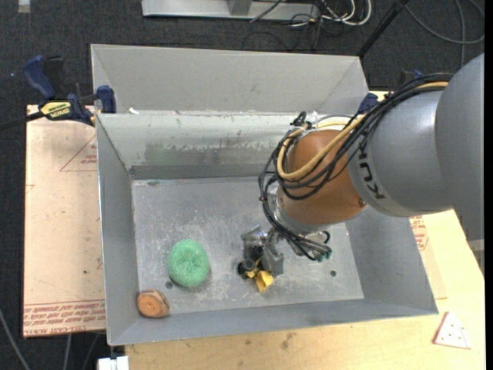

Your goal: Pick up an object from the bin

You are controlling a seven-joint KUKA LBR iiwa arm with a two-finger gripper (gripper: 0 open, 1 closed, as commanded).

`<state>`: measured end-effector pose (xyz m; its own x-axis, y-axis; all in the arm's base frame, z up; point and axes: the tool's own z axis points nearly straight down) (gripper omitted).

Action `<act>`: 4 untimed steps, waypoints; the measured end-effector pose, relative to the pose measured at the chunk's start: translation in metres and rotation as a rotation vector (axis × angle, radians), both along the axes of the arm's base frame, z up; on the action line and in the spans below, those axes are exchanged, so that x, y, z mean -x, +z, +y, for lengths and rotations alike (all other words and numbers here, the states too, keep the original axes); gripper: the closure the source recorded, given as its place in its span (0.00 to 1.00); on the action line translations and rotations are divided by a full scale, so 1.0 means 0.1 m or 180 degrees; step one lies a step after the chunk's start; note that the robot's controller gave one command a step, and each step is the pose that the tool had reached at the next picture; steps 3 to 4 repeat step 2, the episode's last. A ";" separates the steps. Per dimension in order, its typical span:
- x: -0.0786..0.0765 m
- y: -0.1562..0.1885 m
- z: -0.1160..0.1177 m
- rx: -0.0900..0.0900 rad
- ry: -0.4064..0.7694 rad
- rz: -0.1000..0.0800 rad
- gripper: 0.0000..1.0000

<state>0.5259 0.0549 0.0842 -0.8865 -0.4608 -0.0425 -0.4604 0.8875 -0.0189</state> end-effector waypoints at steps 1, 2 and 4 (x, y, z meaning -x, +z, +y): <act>0.00 0.00 0.00 0.0000 0.0001 0.0000 1.00; 0.04 1.83 -0.06 0.0001 -0.0120 0.0126 1.00; 0.04 1.83 -0.06 0.0001 -0.0120 0.0126 1.00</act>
Offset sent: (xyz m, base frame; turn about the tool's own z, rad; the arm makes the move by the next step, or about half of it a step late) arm -0.0051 -0.0061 0.1810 0.0362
